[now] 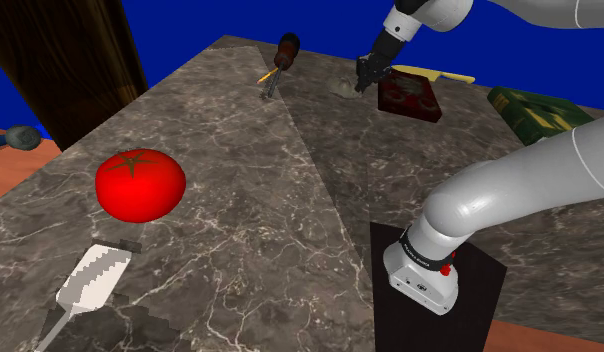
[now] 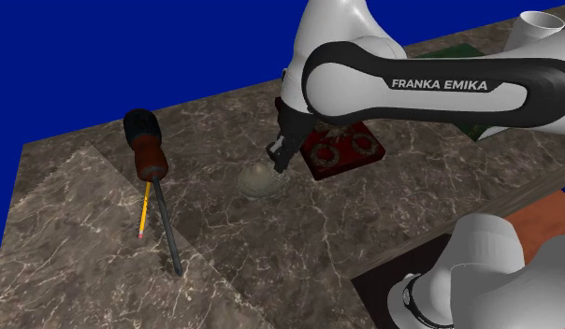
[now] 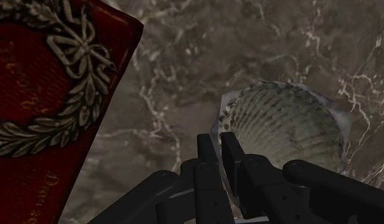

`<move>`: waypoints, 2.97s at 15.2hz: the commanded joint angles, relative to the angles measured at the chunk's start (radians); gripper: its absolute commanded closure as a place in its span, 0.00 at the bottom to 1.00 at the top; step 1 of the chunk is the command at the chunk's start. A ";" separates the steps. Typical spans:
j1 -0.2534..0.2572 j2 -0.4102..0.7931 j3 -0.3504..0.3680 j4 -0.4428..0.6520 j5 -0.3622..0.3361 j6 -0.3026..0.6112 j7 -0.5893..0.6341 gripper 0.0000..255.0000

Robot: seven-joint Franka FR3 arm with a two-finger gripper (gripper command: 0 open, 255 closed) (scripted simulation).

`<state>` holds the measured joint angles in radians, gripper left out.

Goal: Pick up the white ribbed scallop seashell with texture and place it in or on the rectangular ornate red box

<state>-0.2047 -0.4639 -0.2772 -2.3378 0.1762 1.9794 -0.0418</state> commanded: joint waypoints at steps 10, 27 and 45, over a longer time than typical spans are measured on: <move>0.000 -0.007 0.004 0.061 -0.005 -0.066 0.017 1.00; 0.008 0.013 0.011 0.304 -0.007 -0.284 0.067 1.00; -0.085 0.157 -0.341 0.578 -0.053 -0.503 -0.351 1.00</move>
<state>-0.2865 -0.3295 -0.5917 -1.7809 0.1191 1.4833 -0.3591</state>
